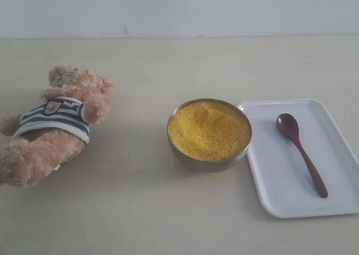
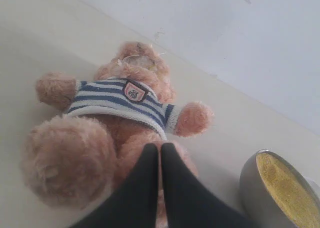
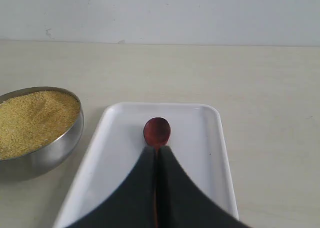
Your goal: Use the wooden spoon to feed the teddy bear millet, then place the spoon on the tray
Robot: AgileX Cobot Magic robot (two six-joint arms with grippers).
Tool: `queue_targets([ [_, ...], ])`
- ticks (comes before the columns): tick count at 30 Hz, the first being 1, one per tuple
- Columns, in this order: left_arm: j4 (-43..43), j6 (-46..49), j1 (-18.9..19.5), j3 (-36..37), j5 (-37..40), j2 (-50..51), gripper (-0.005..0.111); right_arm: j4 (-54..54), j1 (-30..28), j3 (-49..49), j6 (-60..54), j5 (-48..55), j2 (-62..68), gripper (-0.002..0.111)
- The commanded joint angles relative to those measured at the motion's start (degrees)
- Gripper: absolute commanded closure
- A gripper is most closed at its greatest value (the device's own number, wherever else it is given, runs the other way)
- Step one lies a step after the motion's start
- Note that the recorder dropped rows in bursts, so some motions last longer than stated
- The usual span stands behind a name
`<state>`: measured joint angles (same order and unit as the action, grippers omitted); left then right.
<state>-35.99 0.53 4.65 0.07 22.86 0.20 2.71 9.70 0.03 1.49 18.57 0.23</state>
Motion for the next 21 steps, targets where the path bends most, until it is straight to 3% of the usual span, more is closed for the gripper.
queue_targets([
  [1,-0.2,-0.05,0.09,-0.43,-0.51,-0.2,0.103,-0.05,0.09,-0.03,-0.4,-0.72,-0.23,0.108],
  [16,-0.2,-0.05,0.09,-0.43,-0.37,-0.2,0.103,-0.05,0.09,-0.03,-0.4,-2.06,-0.23,0.108],
  [21,-0.2,-0.05,0.09,-0.43,-0.37,-0.2,0.103,0.01,0.09,-0.03,1.25,-10.26,-0.23,0.108],
])
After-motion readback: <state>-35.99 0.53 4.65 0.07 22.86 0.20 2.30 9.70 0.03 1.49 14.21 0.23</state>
